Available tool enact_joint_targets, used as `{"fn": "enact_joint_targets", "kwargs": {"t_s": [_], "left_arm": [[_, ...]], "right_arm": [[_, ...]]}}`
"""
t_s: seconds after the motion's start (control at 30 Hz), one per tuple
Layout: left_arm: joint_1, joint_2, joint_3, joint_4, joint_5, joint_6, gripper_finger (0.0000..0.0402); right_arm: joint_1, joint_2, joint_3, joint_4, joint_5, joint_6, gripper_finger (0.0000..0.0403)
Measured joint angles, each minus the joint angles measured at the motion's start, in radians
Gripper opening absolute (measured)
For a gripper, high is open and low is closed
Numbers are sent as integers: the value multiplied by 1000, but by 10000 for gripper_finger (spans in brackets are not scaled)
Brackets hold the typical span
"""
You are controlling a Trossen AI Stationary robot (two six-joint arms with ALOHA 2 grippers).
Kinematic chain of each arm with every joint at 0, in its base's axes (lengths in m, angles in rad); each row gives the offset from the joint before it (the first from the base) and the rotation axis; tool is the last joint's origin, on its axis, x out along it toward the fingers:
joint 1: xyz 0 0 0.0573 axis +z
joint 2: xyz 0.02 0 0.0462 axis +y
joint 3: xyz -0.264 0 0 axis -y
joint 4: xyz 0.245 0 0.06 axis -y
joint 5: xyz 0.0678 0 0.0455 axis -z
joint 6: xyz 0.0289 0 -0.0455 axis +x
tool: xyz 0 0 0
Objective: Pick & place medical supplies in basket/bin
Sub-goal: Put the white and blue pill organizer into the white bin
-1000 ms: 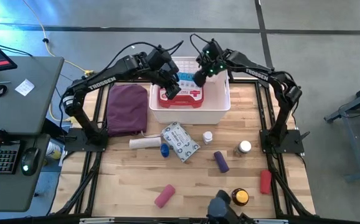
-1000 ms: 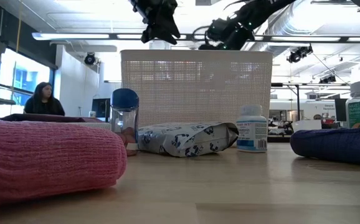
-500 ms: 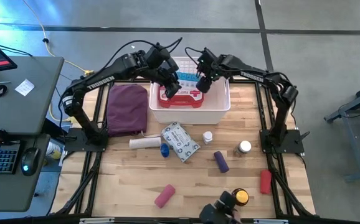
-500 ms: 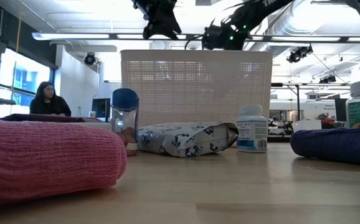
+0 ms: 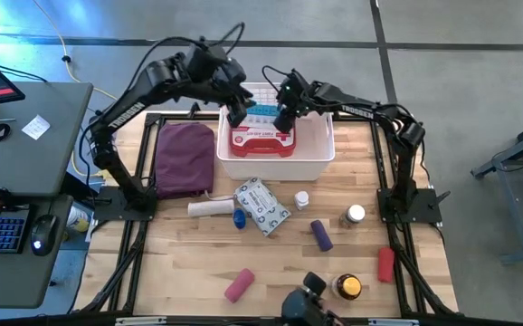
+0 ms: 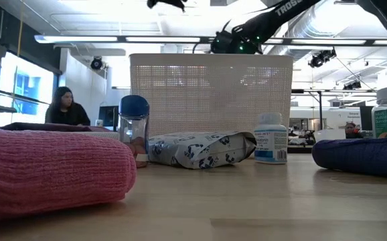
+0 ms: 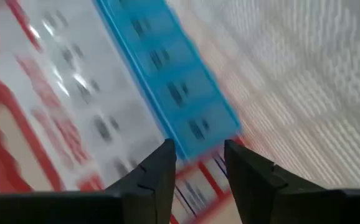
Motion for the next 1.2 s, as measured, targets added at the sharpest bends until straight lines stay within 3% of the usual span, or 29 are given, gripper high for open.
{"fn": "enact_joint_targets", "kwargs": {"t_s": [0.33, 0.57, 0.67, 0.77, 0.97, 1.2], "left_arm": [[0, 0, 59, -42, -55, 7, 161], [-1, 0, 58, -79, -51, 2, 161], [-1, 0, 58, -77, -51, -17, 161], [-1, 0, 58, -77, -51, -23, 161], [-1, 0, 58, -80, -51, -23, 161], [-1, 0, 58, -91, -50, -22, 161]], "right_arm": [[4, 5, 0, 108, 34, 29, 129], [-2, 0, 0, -80, 98, 84, 129], [-2, 3, -2, -83, 112, 107, 129], [-2, 18, -1, -27, 103, 108, 129], [-8, 61, 3, 24, -27, 168, 129], [-7, 76, -2, 64, 7, 177, 129]]}}
